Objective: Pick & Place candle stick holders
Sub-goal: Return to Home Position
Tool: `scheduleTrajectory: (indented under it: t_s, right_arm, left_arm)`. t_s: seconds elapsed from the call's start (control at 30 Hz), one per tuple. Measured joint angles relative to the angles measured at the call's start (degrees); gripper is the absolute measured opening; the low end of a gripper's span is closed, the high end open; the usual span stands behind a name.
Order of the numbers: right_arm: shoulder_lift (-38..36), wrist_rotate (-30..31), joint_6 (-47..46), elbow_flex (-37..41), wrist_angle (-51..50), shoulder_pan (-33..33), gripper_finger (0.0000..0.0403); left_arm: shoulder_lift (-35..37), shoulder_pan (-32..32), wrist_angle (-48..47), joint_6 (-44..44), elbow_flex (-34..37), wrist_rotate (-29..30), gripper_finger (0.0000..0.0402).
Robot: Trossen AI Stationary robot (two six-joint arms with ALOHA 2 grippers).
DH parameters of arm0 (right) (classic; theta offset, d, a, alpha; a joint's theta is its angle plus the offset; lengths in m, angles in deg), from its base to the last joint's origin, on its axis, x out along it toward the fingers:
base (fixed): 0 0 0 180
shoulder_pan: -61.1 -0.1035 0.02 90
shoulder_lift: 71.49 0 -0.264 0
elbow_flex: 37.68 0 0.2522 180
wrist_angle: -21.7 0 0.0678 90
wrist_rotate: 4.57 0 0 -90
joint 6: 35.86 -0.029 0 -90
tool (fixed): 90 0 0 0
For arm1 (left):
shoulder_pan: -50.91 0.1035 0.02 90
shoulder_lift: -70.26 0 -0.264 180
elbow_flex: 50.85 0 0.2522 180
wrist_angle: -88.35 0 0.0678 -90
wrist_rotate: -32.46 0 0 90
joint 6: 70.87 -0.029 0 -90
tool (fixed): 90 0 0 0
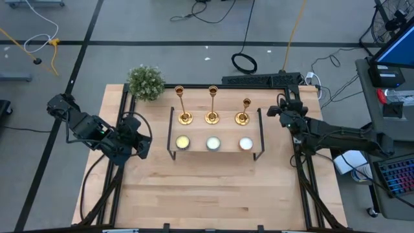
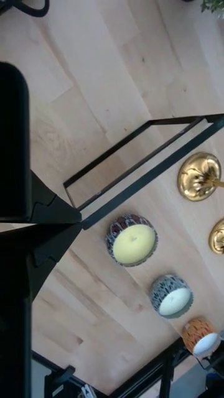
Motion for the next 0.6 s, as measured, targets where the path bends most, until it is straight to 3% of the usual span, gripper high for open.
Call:
scheduleTrajectory:
  t_s: [0.33, 0.5, 0.6]
  right_arm:
    - [0.0, 1.0, 4.1, 0.3, 1.3, 5.5, 0.0]
    - [0.0, -6.4, 5.7, 0.4, 2.8, 8.1, 0.0]
    - [-0.3, -11.3, 9.6, 2.6, 10.5, 8.5, 0.0]
  left_arm:
    - [0.0, 0.0, -2.0, 1.9, 0.0, -0.4, 0.0002]
    - [0.0, 0.0, -3.0, 2.7, 0.0, -0.6, 0.0002]
    - [0.0, 0.3, -3.0, 2.7, 0.0, -0.6, 0.0001]
